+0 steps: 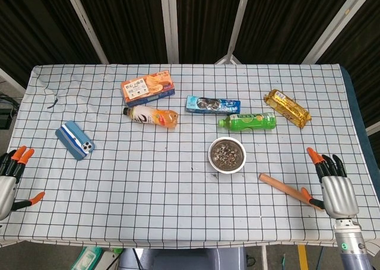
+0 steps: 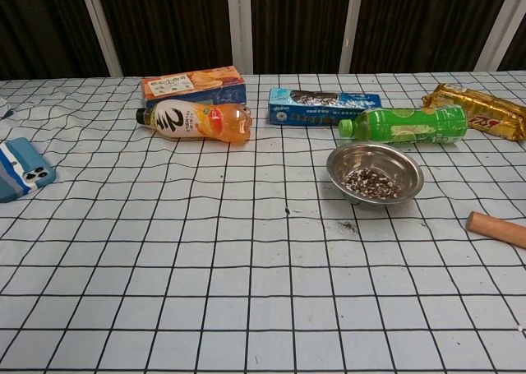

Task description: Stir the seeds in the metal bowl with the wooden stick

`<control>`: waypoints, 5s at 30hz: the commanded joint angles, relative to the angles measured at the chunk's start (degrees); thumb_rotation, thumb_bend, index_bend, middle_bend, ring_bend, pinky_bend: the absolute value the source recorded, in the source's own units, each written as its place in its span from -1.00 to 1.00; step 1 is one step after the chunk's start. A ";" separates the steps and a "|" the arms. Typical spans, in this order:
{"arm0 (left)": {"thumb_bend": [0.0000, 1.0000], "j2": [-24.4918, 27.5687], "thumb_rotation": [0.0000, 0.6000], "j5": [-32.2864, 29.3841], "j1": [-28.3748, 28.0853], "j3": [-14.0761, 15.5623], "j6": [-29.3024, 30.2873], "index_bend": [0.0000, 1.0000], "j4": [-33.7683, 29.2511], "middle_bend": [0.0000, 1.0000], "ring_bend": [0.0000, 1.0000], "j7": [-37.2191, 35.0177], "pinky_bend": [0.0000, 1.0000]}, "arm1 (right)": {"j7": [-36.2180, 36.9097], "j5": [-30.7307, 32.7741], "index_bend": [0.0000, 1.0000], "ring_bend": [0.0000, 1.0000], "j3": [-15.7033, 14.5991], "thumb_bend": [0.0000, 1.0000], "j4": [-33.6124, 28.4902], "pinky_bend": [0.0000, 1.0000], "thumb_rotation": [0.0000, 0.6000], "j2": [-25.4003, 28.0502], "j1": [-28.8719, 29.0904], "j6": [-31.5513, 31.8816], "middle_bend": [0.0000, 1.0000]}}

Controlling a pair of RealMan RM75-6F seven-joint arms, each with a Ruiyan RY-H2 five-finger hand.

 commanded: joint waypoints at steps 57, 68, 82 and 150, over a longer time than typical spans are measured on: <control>-0.75 0.15 1.00 0.35 -0.20 0.10 -0.12 -0.97 0.34 -1.00 -1.00 -1.01 -1.00 | -17.57 11.24 -0.26 -0.33 1.97 -0.38 11.14 -0.90 1.00 -20.19 7.66 -9.24 -0.16; -0.75 0.14 1.00 0.27 -0.22 0.07 -0.15 -0.97 0.27 -1.00 -1.00 -0.91 -1.00 | -17.92 11.40 -0.14 -0.33 2.03 -0.38 12.59 -0.90 1.00 -21.76 8.41 -9.64 -0.16; -0.75 0.18 1.00 0.14 -0.25 0.06 -0.25 -0.97 0.13 -1.00 -1.00 -0.80 -1.00 | -18.16 12.11 -0.04 -0.28 1.59 -0.38 13.14 -0.88 1.00 -22.26 8.62 -10.27 -0.12; -0.75 -0.32 1.00 -0.54 -0.20 -0.27 -0.21 -0.97 0.12 -1.00 -1.00 0.32 -1.00 | 35.59 14.10 0.41 0.09 27.72 0.47 4.81 0.08 1.00 -26.78 12.42 7.72 0.20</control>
